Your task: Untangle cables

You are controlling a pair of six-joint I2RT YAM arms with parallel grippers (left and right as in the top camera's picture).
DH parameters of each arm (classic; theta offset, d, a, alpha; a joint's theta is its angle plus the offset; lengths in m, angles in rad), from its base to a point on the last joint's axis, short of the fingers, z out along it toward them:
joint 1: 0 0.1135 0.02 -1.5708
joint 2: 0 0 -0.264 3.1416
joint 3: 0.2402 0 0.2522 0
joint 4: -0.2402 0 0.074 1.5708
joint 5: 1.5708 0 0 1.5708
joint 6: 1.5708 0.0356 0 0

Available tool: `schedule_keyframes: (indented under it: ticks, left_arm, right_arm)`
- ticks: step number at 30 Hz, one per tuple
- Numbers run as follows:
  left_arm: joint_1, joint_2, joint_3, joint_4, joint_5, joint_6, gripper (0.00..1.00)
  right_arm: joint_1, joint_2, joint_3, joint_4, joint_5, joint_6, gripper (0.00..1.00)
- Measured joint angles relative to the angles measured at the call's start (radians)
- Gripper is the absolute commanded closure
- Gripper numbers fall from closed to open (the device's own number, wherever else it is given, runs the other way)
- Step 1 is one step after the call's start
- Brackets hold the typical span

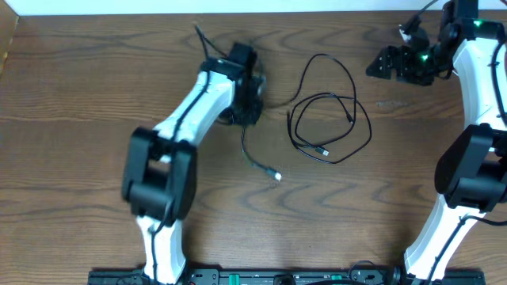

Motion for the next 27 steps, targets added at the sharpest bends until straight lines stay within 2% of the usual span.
schedule_keyframes:
  ticks: [5,11,20,23,27]
  left_arm:
    - [0.0,-0.327,0.053,0.11,0.032,-0.002,0.93]
    - [0.0,-0.552,0.06,0.224,0.05,-0.008,0.92]
    - [0.0,-0.675,0.059,0.361,0.056,-0.029,0.92]
    - [0.0,-0.713,0.059,0.369,0.057,-0.063,0.93]
    - [0.0,-0.721,0.059,0.364,0.087,-0.091,0.93]
  right_arm:
    - [0.03,0.0,0.0,0.0,-0.096,-0.034,0.02]
    - [0.055,0.0,0.0,0.005,-0.196,-0.077,0.02]
    - [0.11,0.0,0.0,0.026,-0.224,-0.163,0.01]
    - [0.139,0.0,-0.001,0.103,-0.236,-0.183,0.02]
    - [0.177,0.0,-0.003,0.234,-0.278,-0.214,0.09]
